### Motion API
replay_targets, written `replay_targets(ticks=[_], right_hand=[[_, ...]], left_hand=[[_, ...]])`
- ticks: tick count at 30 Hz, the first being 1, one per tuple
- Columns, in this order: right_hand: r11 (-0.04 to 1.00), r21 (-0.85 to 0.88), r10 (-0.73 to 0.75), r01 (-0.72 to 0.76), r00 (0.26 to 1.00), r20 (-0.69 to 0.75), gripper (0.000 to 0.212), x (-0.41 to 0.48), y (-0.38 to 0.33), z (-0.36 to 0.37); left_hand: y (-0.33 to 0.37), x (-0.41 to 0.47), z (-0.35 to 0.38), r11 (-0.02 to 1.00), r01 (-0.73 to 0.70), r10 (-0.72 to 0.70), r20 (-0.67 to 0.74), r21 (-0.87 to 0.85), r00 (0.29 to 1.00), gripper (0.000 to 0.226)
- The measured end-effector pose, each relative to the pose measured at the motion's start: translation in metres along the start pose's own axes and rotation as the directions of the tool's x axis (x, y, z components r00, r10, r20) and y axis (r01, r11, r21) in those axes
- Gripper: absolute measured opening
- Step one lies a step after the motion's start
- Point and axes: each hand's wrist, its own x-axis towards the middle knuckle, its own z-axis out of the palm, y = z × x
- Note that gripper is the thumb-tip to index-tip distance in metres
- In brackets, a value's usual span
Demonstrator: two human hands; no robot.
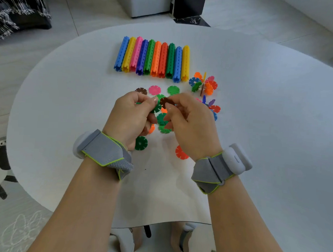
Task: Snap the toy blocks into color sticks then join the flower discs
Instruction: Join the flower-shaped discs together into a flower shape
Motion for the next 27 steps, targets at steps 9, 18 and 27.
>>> replay_targets(ticks=[9,18,27], right_hand=[[0.996,0.051,0.073,-0.077,0.993,0.093,0.013,0.004,0.003,-0.002],[0.999,0.019,0.032,-0.034,0.991,0.130,0.012,-0.001,0.009,-0.005],[0.993,-0.090,-0.070,0.078,0.994,0.083,0.013,-0.001,0.015,-0.008]], left_hand=[[0.002,0.006,-0.002,0.999,0.001,-0.001,-0.002,-0.035,1.000,0.018],[0.001,0.002,-0.003,0.999,-0.014,0.015,0.025,-0.033,1.000,0.020],[-0.001,0.004,-0.003,0.993,-0.113,0.112,0.048,0.025,0.993,0.019]])
